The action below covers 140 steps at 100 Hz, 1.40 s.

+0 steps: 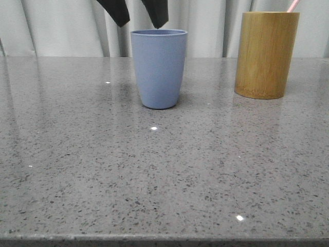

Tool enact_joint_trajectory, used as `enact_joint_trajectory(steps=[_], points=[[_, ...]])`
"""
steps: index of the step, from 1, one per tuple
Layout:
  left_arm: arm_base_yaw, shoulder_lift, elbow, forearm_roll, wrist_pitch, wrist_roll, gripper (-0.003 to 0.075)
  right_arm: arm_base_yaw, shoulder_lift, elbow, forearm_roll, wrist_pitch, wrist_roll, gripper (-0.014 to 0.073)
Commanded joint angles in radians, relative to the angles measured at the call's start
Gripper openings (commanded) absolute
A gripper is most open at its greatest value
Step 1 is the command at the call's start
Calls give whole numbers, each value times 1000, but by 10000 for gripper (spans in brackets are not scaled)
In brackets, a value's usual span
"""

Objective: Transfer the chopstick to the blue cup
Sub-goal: 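Open the left gripper and raise it off the blue cup, then grasp the pink stick in the bamboo cup with the right gripper, lift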

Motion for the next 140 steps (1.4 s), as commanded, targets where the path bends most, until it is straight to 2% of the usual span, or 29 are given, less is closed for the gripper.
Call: enact_joint_trajectory(steps=[1,27,50,86,101,121,140], points=[[14,-84,-36,-6,-28,-15,538,-6,13,-32,-4,-81,-4,549],[80,-177,-26,-6,-53,-17,537,-6,13,-32,-4,-81,-4,549],[184,-317,109,-2,-102,-17,537,-6,13,-32,-4,-81,-4,549],[385,-712,619,-4,-290,-17,537,-6,13,-32,-4,-86,-4,549],[447,-890,818,-4,-316,-17,537,-6,13,-32,-4,-96,-4,549],[489,-1114,1021,-2,-323,-17,537,-6,13,-32,-4,-125,-4,549],[491,-1277,1124,-2,-339,-17,537,-6,13,-32,12,-159,-4,549]])
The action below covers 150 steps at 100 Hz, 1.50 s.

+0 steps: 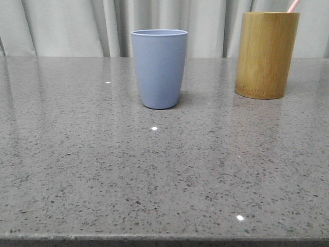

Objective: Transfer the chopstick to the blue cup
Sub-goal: 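Grasp the pink stick in the bamboo cup with the right gripper, lift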

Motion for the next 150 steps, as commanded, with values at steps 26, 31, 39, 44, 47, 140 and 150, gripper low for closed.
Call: enact_joint_trajectory(steps=[26,31,39,44,47,140,150], points=[[3,-103,29,-10,-90,-13,537,-6,77,-22,133,-261,-6,549],[3,-103,29,-10,-92,-13,537,-6,105,-13,133,-305,-6,549],[3,-103,29,-10,-92,-13,537,-6,157,-6,133,-383,-6,549],[3,-103,29,-10,-92,-13,537,-6,195,-3,135,-439,-6,549],[3,-103,29,-10,-94,-13,537,-5,225,-3,140,-479,-6,549],[3,-103,29,-10,-109,-13,537,102,910,-147,197,-1149,-6,549],[3,-103,29,-10,-109,-13,537,102,951,-176,197,-1149,-6,549]])
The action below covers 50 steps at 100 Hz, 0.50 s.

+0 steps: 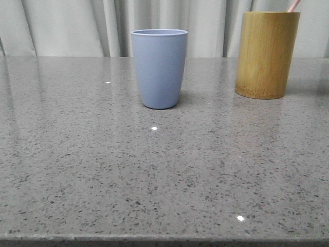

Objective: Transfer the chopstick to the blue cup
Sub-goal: 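Grasp the pink stick in the bamboo cup with the right gripper, lift, then carry the pink stick over the blue cup and lower it in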

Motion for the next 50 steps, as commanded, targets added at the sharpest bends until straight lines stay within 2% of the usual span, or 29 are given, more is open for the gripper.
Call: enact_joint_trajectory(steps=[1,28,37,50], points=[[3,3,-26,-10,-76,-13,537,-1,0,-56,-1,-88,-6,549],[3,3,-26,-10,-76,-13,537,-1,28,-66,-1,-93,-6,532],[3,3,-26,-10,-75,-13,537,-1,28,-66,-1,-93,-5,463],[3,3,-26,-10,-75,-13,537,-1,28,-66,-1,-90,-5,307]])
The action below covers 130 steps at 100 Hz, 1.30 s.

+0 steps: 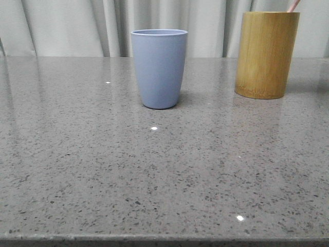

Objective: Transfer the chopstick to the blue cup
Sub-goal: 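Carry the pink stick over the blue cup and lower it in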

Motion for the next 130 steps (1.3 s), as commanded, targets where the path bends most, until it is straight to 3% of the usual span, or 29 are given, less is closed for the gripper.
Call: enact_joint_trajectory(steps=[1,25,39,98,130], points=[[3,3,-26,-10,-73,-13,537,-1,-32,-37,-1,-82,-5,299],[3,3,-26,-10,-73,-13,537,-1,-40,-37,-1,-83,-5,26],[3,3,-26,-10,-73,-13,537,-1,-59,-37,-1,-83,-5,-69],[3,3,-26,-10,-73,-13,537,-1,-299,-61,-1,-98,1,-67],[3,3,-26,-10,-73,-13,537,57,-342,-103,-6,-125,238,-67]])
